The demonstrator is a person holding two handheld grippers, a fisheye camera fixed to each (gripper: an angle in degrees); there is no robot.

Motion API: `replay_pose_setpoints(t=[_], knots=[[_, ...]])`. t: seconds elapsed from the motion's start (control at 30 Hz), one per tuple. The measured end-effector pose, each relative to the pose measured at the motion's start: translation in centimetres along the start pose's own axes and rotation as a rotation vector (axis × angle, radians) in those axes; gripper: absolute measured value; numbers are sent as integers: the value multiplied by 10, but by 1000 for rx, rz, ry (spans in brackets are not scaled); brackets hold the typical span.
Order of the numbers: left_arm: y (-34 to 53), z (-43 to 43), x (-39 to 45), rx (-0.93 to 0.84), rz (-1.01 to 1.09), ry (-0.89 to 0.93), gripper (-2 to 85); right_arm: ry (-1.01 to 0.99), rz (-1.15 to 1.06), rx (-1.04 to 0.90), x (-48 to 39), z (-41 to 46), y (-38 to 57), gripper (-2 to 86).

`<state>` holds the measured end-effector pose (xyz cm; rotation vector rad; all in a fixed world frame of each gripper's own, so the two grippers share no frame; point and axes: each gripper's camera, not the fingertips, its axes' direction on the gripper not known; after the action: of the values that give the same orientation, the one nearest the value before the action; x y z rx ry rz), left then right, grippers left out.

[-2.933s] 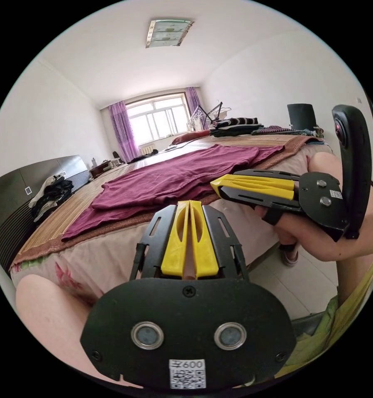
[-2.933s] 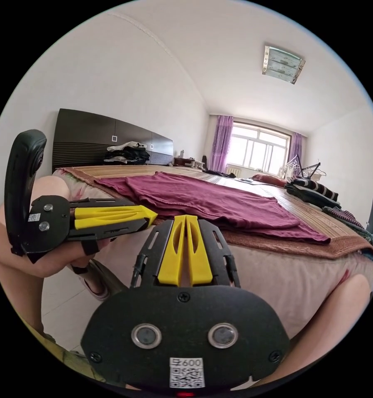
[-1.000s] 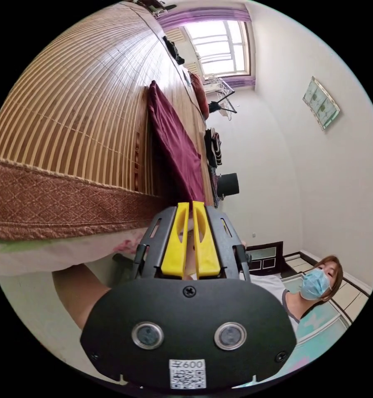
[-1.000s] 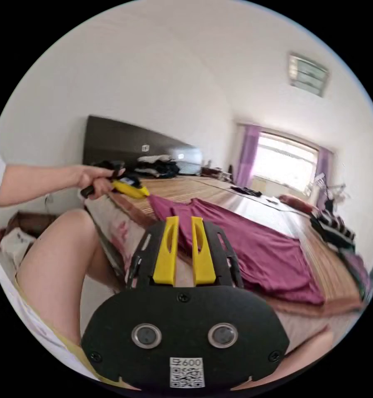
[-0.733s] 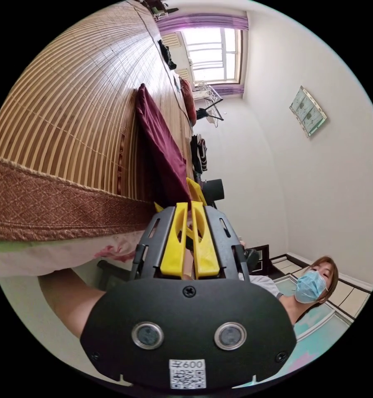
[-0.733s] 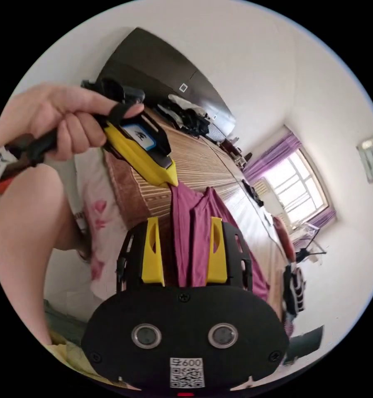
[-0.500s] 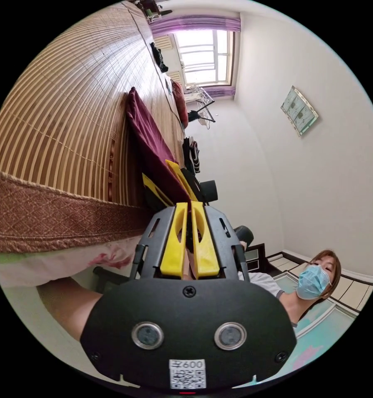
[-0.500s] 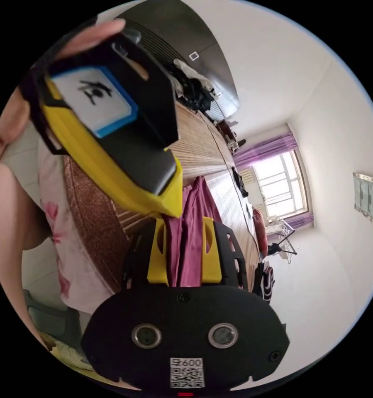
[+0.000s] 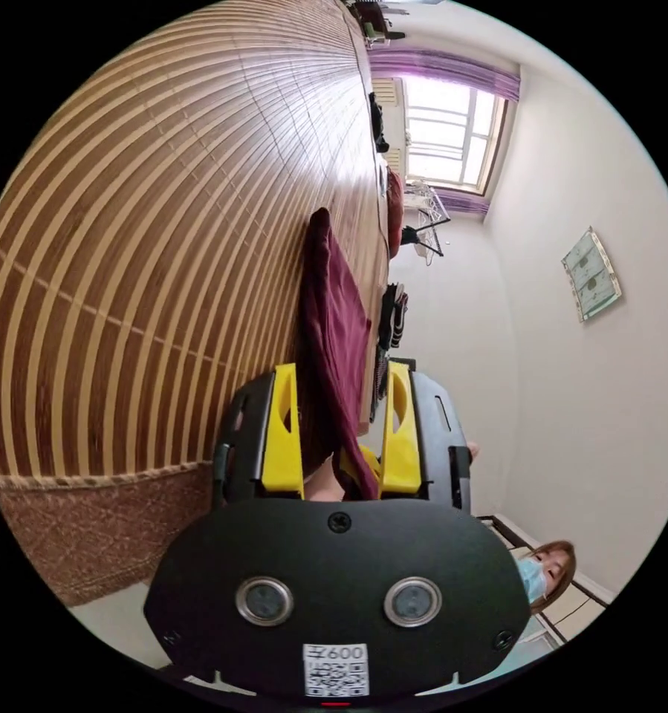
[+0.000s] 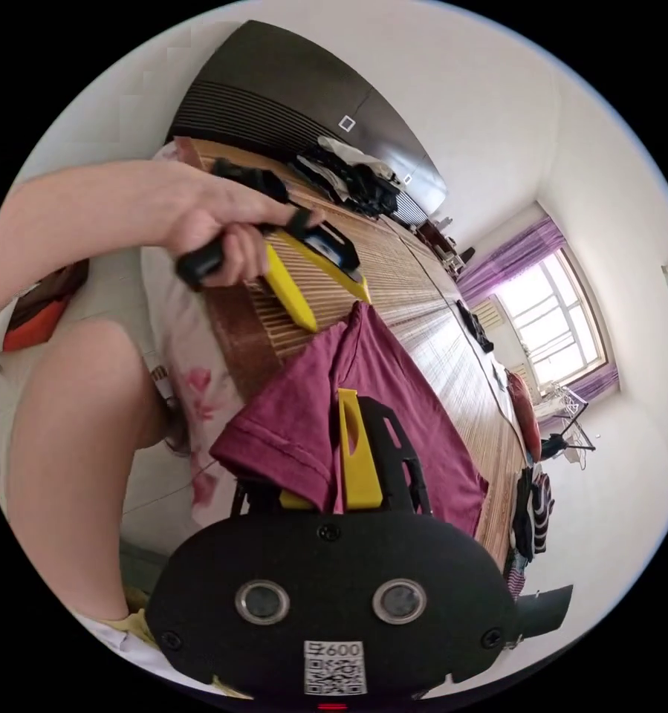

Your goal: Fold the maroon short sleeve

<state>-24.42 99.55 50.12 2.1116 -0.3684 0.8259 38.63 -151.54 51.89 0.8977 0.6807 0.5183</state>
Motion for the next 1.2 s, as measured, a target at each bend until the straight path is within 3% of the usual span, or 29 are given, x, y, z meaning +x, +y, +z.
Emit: replay_pose_setpoints(t=[0.17,0.23,0.33,0.5,0.63,0.73,1.0,1.2], knots=[[-11,-4,39,97,-30,-165,90,-8,-24,94,-19,-81,23,-5],[-6,0,69,36,-3,-366,46,-30,-12,108,-18,-98,32,-6],[8,6,97,-7,31,-457,37,-106,16,128,-9,-123,42,-6],[50,-3,149,94,14,-323,26,-230,15,177,17,-163,43,-6],[87,2,192,206,-21,-205,22,-330,138,249,72,-209,49,-6],[113,18,220,310,-100,-217,20,-388,263,301,122,-242,67,-6],[119,135,362,292,-52,-193,18,-521,594,432,282,-304,142,-4],[101,254,441,311,-78,-303,18,-598,944,447,399,-292,235,-3]])
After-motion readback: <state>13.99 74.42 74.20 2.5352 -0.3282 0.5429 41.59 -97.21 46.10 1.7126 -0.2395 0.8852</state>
